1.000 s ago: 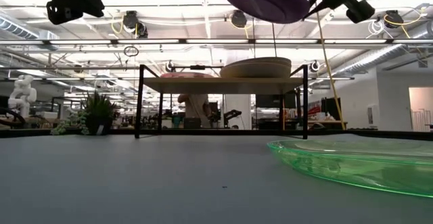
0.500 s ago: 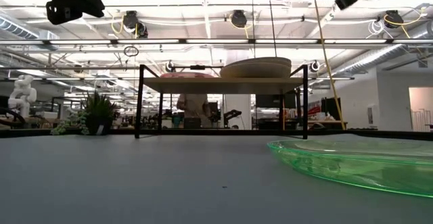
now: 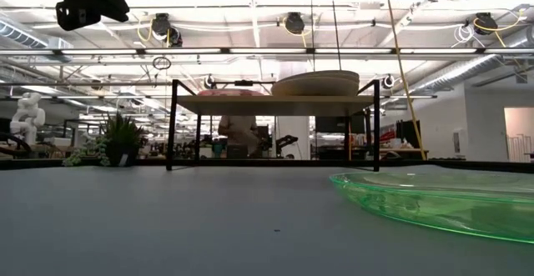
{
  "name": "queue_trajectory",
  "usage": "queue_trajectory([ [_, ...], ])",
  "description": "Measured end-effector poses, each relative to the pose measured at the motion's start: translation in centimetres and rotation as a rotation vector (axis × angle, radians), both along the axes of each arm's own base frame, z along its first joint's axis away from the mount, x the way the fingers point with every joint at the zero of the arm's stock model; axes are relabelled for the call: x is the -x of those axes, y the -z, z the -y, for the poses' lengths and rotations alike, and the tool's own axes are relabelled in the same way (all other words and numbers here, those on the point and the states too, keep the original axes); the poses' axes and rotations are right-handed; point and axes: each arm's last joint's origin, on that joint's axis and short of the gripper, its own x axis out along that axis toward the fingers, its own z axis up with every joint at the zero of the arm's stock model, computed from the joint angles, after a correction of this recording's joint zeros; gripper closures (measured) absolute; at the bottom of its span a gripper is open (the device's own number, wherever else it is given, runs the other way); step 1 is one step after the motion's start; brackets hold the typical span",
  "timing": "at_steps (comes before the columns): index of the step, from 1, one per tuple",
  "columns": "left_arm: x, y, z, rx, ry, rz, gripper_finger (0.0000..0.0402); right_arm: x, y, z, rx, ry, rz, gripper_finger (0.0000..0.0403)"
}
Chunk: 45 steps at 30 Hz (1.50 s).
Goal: Place and stack plates onto a shelf
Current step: Stack the violet plate on top of the gray plate on the shelf
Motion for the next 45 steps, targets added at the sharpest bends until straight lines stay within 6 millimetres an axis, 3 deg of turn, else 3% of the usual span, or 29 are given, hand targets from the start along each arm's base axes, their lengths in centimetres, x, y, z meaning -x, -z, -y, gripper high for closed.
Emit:
queue_trajectory([
  [7, 0.0, 0.0, 0.0, -0.022, 0.014, -0.001, 0.0339, -0.9, -1.5, 1.2, -0.016, -0.049, -0.066, 0.0403],
  [19, 0.0, 0.0, 0.0, -0.024, 0.012, -0.001, 0.0339, -1.1, -1.8, 5.0, 0.078, -0.022, -0.155, 0.0403],
  [28, 0.0, 0.0, -0.1, -0.029, -0.016, 0.006, 0.0339, -1.3, -0.6, 8.8, 0.091, -0.063, -0.216, 0.0402],
  [36, 0.0, 0.0, -0.2, -0.036, -0.05, 0.015, 0.0339, -2.1, 0.2, 12.5, 0.115, -0.095, -0.168, 0.04],
  [45, -0.1, -0.1, -0.4, -0.088, -0.107, 0.032, 0.0339, -2.7, 3.8, 16.8, 0.024, -0.117, -0.226, 0.0399],
])
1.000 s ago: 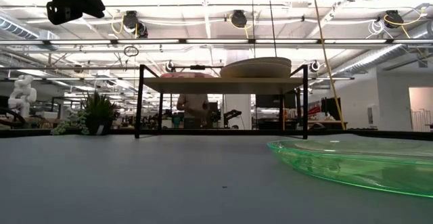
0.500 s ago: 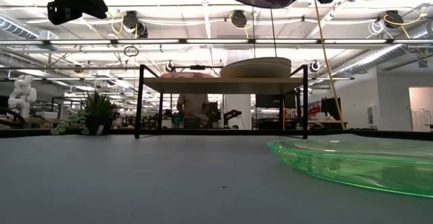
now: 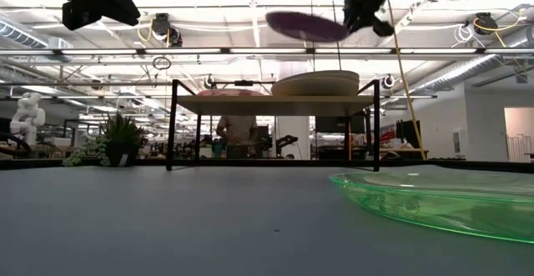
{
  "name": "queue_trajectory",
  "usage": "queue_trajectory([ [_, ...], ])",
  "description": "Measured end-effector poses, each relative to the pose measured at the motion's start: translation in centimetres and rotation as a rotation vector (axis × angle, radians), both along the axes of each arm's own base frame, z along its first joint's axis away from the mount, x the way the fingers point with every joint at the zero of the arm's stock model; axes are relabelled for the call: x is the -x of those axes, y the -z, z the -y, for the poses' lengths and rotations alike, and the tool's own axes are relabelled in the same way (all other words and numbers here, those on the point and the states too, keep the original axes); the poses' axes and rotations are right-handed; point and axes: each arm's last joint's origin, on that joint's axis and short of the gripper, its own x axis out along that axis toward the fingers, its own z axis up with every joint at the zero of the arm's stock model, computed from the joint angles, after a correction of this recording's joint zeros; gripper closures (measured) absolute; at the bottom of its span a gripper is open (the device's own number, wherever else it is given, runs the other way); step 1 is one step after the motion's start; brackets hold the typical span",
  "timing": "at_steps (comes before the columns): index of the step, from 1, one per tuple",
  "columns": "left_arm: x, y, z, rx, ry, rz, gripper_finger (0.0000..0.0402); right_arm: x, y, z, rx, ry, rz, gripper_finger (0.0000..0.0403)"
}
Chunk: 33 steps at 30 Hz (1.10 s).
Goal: Place and stack plates onto a shelf
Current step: Stack the violet plate on top of the gray plate on the shelf
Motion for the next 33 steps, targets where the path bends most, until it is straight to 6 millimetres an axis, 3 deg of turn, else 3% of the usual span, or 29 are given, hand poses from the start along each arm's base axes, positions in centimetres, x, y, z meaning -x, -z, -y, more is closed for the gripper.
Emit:
queue_trajectory([
  [10, -1.4, 1.2, 0.1, 0.011, -0.051, -0.057, 0.0339, 0.9, 4.5, 1.5, -0.152, -0.012, -0.034, 0.0399],
  [15, -2.5, 1.7, 0.6, 0.015, -0.039, -0.057, 0.0339, 1.0, 5.8, 1.5, -0.179, -0.022, -0.057, 0.0399],
  [33, -3.6, 1.8, 0.9, 0.018, -0.026, -0.016, 0.0339, 1.2, 6.8, 1.6, -0.169, 0.005, -0.123, 0.0399],
])
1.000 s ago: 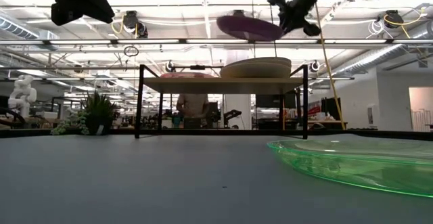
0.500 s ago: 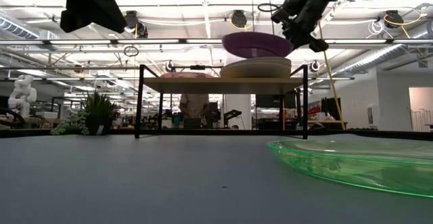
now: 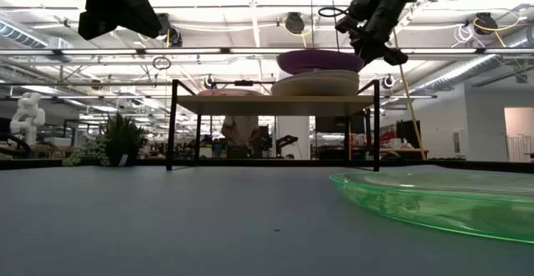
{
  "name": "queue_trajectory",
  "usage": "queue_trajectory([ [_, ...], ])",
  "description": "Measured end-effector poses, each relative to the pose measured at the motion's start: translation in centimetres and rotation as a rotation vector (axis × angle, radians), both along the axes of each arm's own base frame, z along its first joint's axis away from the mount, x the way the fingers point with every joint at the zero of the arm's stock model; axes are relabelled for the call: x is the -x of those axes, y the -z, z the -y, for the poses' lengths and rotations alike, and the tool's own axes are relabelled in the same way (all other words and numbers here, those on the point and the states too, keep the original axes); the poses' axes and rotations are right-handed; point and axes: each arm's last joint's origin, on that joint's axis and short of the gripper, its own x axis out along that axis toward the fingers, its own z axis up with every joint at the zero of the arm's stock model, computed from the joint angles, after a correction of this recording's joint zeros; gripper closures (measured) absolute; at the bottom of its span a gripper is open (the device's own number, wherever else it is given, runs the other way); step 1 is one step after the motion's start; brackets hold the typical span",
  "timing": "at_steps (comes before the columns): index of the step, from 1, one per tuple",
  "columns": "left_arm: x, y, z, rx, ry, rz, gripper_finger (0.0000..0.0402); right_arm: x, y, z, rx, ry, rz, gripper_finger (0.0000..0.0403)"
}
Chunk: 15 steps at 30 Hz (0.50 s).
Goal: Place and stack plates onto a shelf
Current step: Stack the violet plate on top of the gray plate on the shelf
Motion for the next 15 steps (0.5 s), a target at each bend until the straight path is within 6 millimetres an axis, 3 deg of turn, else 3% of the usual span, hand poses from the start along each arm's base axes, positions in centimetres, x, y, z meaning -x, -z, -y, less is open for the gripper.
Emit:
queue_trajectory([
  [15, -0.01, -0.02, 0.01, -0.001, 0.003, 0.002, 0.0339, 0.23, 0.13, 0.08, 0.049, 0.009, -0.075, 0.0399],
])
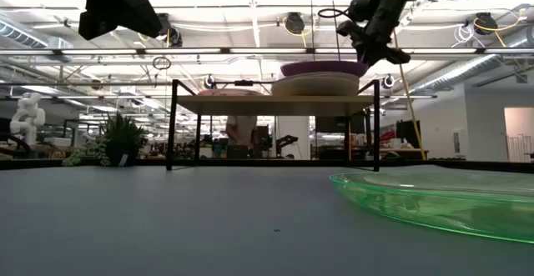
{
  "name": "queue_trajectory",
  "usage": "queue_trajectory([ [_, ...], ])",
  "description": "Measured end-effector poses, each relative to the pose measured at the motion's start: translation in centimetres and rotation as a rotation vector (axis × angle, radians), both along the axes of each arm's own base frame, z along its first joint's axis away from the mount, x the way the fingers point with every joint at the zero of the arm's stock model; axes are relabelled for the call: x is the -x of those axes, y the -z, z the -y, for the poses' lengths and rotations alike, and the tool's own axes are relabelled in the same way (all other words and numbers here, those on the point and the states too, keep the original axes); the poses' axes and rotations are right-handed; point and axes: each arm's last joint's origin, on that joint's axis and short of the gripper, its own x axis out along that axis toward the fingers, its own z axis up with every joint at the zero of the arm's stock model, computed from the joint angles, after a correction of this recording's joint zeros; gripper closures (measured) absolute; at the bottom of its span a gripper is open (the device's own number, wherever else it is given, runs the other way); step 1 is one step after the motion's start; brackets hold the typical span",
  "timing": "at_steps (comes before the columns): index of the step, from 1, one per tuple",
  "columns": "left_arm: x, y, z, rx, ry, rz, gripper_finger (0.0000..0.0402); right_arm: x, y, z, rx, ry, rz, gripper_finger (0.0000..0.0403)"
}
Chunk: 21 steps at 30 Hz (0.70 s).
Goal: Place and stack plates onto a shelf
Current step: Stack the violet plate on top of the gray plate on the shelf
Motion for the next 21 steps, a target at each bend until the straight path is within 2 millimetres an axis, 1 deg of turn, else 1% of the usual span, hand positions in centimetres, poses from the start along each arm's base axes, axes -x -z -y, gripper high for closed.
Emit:
queue_trajectory([
  [13, -0.15, -0.13, 0.18, 0.043, 0.029, 0.013, 0.0339, 0.01, 0.04, 0.04, 0.004, 0.009, -0.008, 0.0399],
  [21, -0.16, -0.11, 0.3, 0.069, 0.056, 0.006, 0.0339, -0.76, -0.36, 0.24, -0.005, 0.056, 0.092, 0.0399],
])
